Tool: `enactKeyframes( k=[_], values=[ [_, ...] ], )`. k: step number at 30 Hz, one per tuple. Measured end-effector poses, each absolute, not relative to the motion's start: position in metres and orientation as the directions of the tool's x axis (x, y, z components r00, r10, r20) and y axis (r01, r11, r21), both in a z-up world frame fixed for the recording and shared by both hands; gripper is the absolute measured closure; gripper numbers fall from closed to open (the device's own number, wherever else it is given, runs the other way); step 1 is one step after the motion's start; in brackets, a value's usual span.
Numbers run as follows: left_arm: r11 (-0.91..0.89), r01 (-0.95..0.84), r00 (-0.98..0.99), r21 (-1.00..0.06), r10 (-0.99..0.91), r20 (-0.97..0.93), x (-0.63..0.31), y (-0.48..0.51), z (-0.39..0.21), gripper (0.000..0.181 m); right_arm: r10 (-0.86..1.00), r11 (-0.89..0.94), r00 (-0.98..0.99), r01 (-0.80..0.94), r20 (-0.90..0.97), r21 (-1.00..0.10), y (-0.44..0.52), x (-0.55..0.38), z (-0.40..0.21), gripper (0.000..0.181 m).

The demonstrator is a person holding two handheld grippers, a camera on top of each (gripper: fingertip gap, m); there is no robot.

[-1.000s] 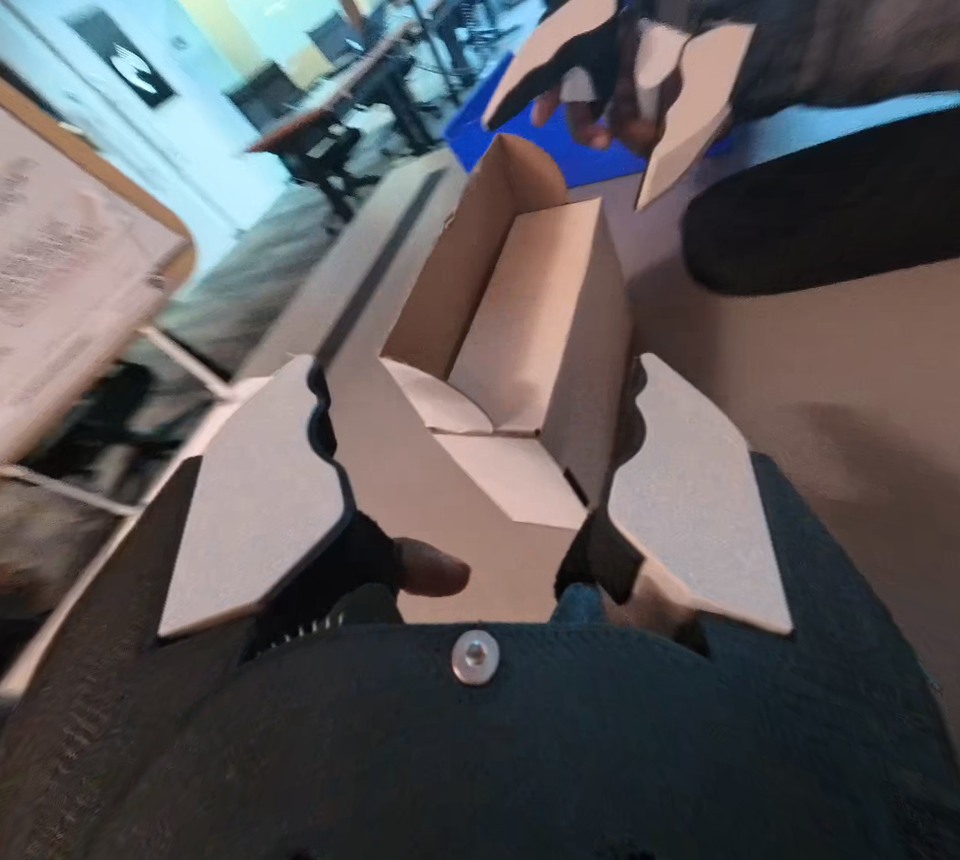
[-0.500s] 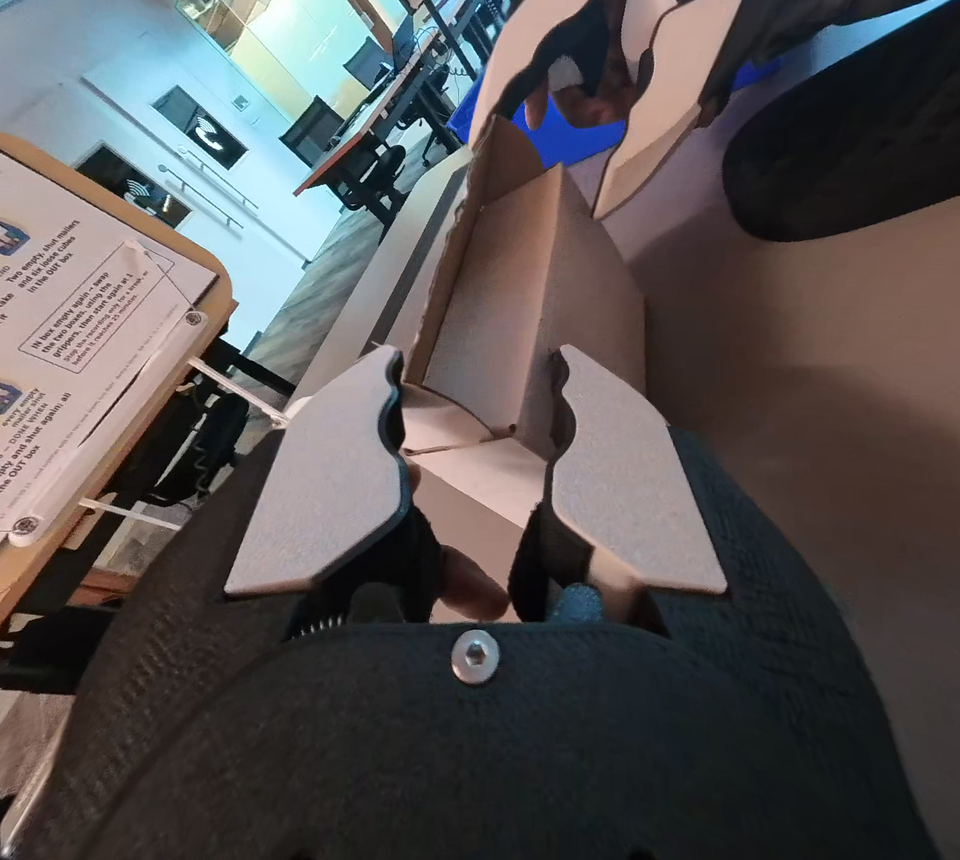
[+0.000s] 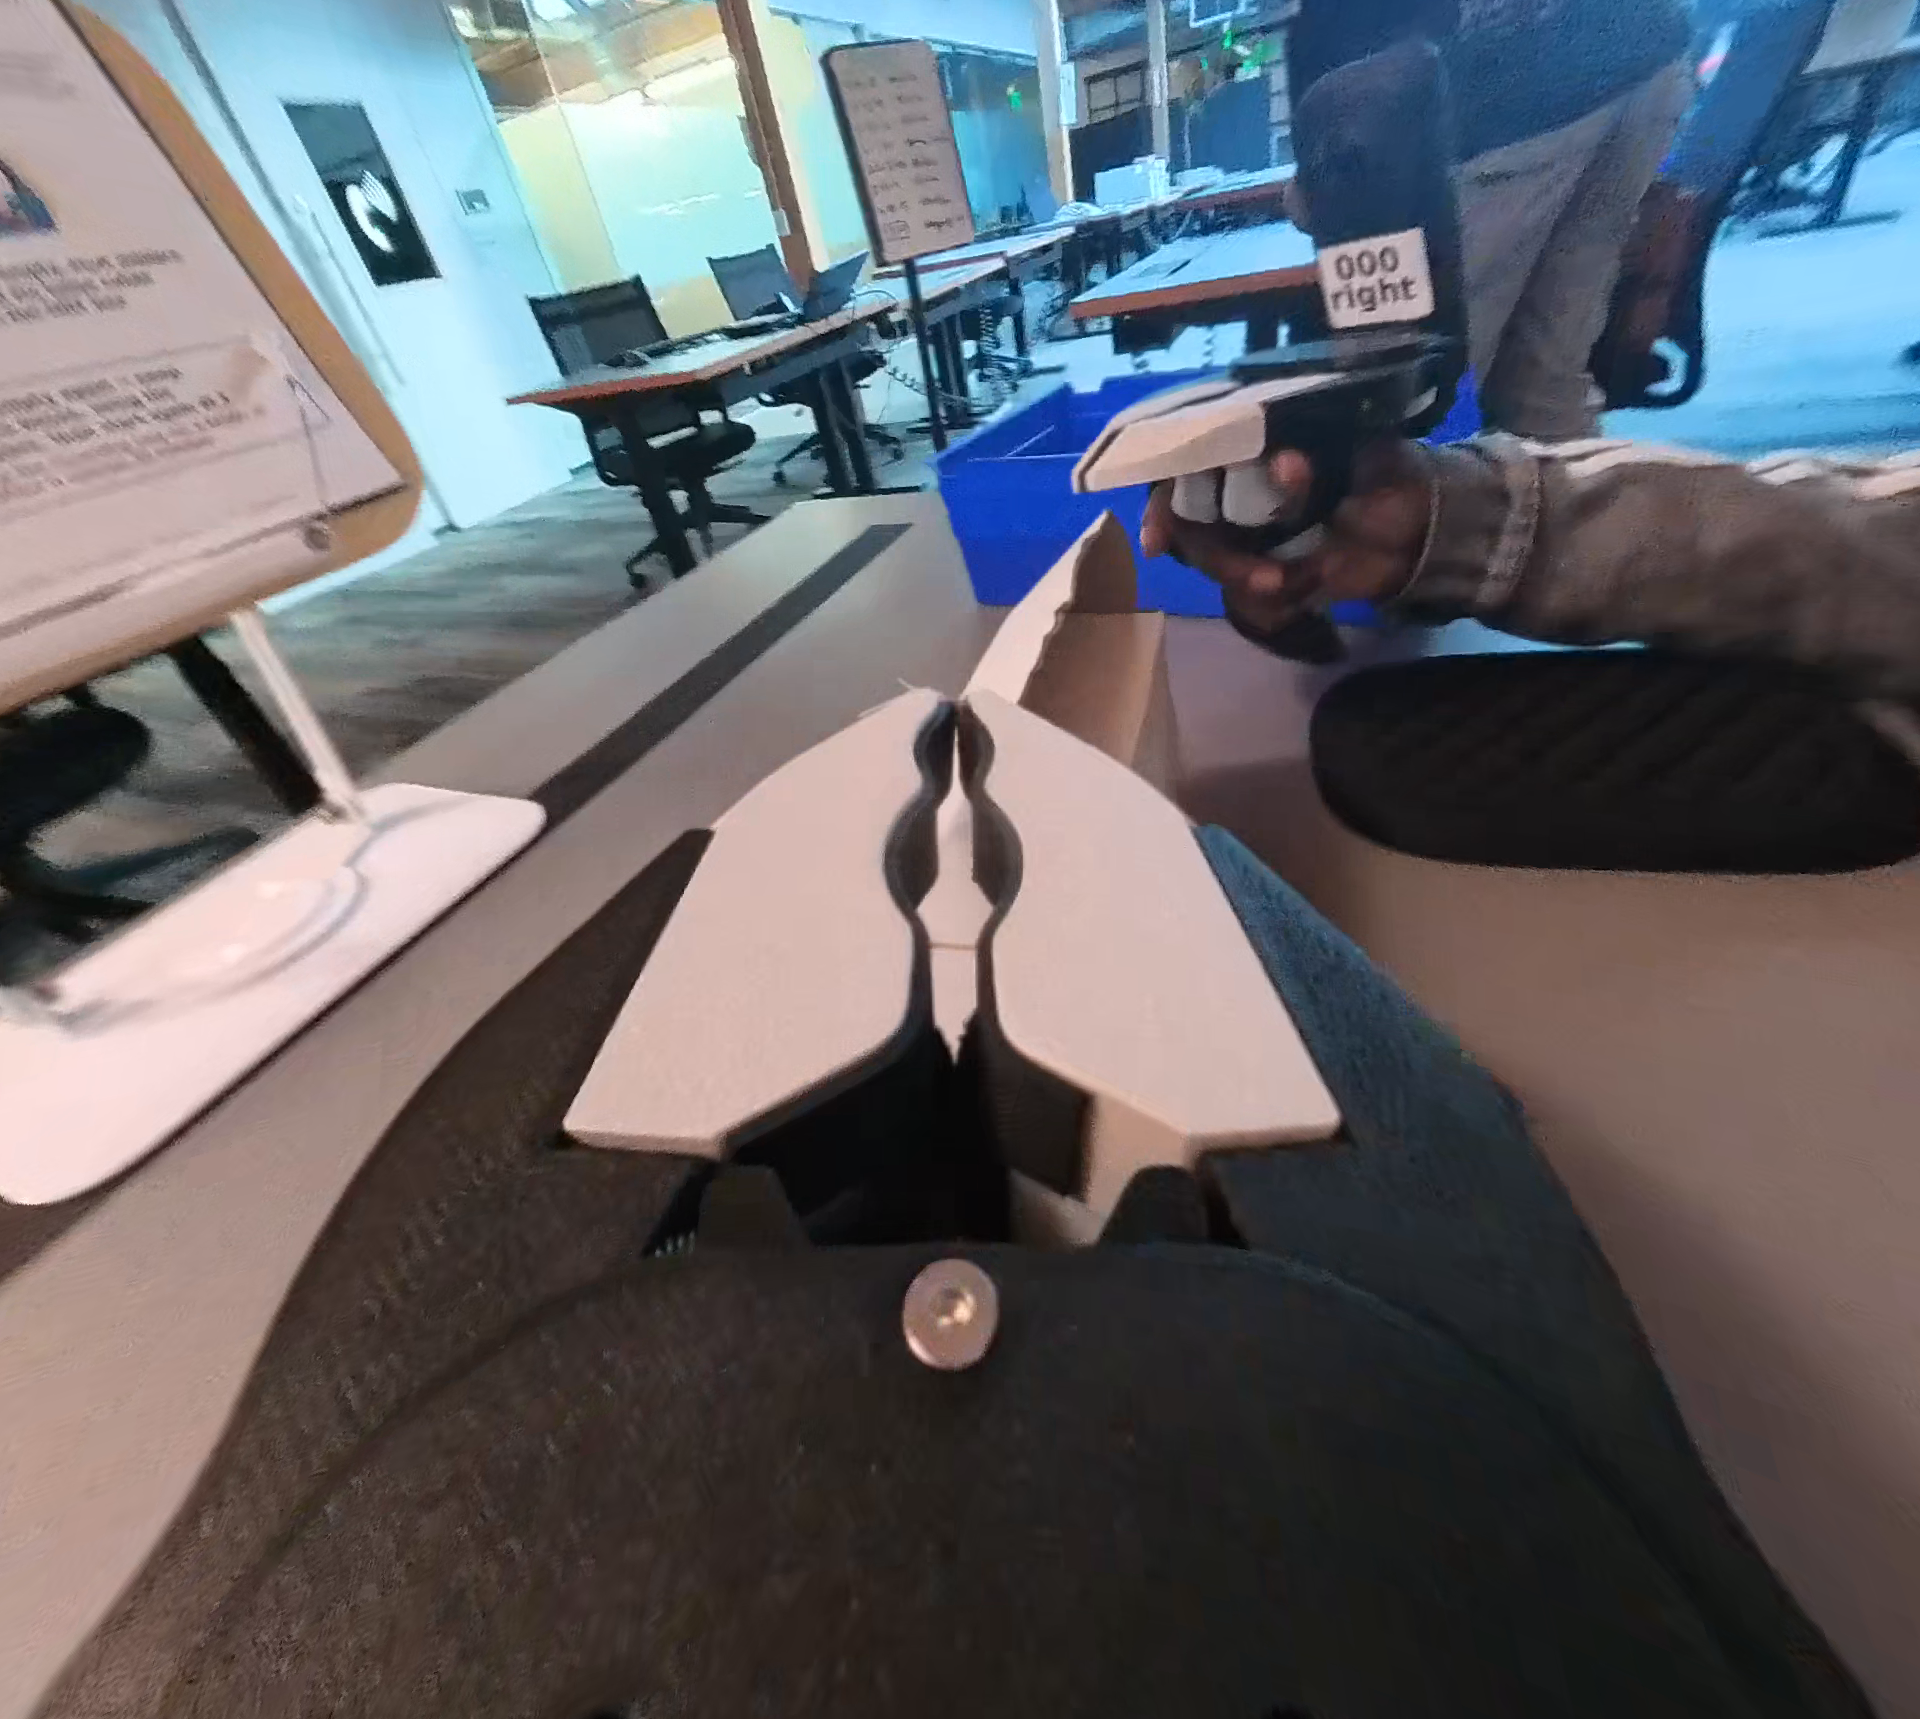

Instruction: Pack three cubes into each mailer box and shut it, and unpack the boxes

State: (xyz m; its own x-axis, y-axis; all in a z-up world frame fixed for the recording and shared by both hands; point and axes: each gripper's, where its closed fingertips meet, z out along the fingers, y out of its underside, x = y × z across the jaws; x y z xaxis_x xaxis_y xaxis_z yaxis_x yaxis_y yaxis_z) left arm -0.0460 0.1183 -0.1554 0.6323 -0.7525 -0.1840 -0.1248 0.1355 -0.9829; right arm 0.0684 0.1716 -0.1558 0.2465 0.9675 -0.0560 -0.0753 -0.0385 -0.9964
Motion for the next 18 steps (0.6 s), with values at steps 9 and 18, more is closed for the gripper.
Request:
enactKeyframes(
  k=[9,18],
  values=[
    [-0.016,-0.153,0.577,-0.988,-0.813,-0.076,-0.041,0.117,-0.179,0.181,0.975,0.034,0.218,0.078,0.051,-0.996,0.165,0.063,-0.176,0.181],
    [-0.046,-0.257,0.546,-0.965,-0.831,-0.105,-0.04,0.116,-0.198,0.181,0.977,0.089,0.178,0.176,0.121,-0.98,0.161,0.061,-0.196,0.181]
  ],
)
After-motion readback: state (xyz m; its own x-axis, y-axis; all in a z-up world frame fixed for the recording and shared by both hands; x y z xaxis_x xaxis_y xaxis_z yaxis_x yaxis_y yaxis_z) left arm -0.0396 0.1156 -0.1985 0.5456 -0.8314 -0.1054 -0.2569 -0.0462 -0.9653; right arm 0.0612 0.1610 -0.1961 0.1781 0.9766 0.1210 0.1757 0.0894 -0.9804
